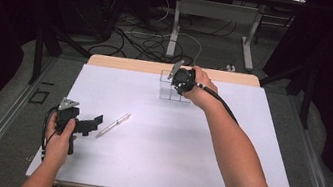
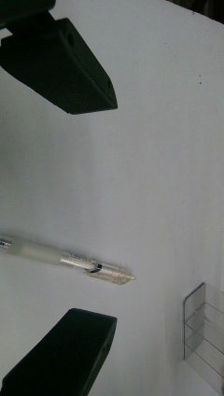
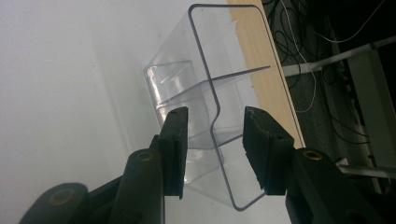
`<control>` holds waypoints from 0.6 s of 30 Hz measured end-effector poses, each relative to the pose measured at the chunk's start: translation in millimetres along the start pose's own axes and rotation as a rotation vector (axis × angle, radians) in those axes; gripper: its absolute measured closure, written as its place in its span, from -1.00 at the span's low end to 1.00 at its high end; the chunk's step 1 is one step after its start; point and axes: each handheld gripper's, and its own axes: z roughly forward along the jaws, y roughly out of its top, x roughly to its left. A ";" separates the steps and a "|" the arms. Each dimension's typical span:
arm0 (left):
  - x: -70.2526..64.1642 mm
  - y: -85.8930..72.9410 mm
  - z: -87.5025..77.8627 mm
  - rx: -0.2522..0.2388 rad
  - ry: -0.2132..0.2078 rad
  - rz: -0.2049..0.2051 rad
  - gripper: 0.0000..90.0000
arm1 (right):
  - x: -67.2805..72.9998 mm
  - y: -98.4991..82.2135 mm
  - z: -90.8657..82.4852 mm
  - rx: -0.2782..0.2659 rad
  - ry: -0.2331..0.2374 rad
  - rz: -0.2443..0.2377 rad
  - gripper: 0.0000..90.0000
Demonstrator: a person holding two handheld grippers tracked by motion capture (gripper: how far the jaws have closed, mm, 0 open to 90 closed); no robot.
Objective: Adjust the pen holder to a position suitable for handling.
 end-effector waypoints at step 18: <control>0.2 0.0 0.2 0.007 -0.005 0.000 -1.00 | -0.8 5.6 18.8 -0.003 0.031 -0.047 0.39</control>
